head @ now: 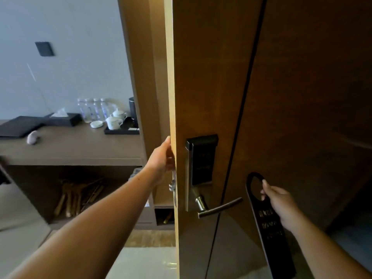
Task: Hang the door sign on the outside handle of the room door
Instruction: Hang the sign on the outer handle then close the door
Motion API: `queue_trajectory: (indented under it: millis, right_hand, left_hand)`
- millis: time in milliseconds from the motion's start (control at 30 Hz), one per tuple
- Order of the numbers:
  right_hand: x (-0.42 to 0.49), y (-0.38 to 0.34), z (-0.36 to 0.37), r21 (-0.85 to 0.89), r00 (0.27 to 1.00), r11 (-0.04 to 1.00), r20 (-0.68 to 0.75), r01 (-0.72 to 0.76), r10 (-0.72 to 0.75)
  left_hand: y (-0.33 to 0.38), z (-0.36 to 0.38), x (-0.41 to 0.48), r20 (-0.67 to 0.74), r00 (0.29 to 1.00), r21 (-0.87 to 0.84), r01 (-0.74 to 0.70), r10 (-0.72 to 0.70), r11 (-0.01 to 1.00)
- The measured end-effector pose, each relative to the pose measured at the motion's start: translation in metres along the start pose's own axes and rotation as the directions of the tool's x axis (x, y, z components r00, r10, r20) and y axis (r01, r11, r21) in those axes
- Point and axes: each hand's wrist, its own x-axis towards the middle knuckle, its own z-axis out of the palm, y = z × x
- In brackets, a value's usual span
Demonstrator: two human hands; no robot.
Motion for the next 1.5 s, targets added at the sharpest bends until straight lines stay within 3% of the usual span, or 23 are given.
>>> queue_trajectory:
  millis: [267, 433, 600, 967, 1200, 1367, 1500]
  right_hand:
    - [0.05, -0.015, 0.047, -0.098, 0.997, 0.994, 0.061, 0.057, -0.051]
    - [0.097, -0.036, 0.064, -0.064, 0.994, 0.996, 0.088, 0.068, -0.063]
    - [0.139, -0.052, 0.102, -0.02, 0.991, 0.997, 0.117, 0.073, -0.07]
    - [0.179, -0.043, 0.151, 0.086, 0.936, 0.996, 0.349, 0.006, -0.036]
    - [0.173, -0.016, 0.178, 0.345, 0.941, 0.938, 0.329, -0.04, -0.081]
    - [0.161, 0.003, 0.215, 0.299, 0.986, 0.943, 0.036, 0.143, -0.161]
    - [0.149, -0.002, 0.245, 0.303, 0.981, 0.947, 0.127, 0.104, -0.148]
  left_hand:
    - [0.019, 0.003, 0.053, -0.084, 0.996, -0.061, -0.024, 0.019, 0.998]
    - [0.021, -0.005, 0.109, -0.18, 0.98, -0.044, -0.098, 0.088, 0.994]
    - [0.015, -0.018, 0.166, -0.124, 0.988, -0.094, -0.107, 0.095, 0.99]
    - [0.009, -0.027, 0.242, -0.106, 0.99, -0.164, -0.112, 0.095, 0.98]
    - [0.01, -0.028, 0.25, -0.091, 0.989, -0.163, -0.131, 0.117, 0.978]
    - [0.01, -0.03, 0.252, -0.087, 0.987, -0.114, -0.148, 0.138, 0.982]
    - [0.015, -0.03, 0.247, -0.064, 0.992, -0.127, -0.116, 0.109, 0.985]
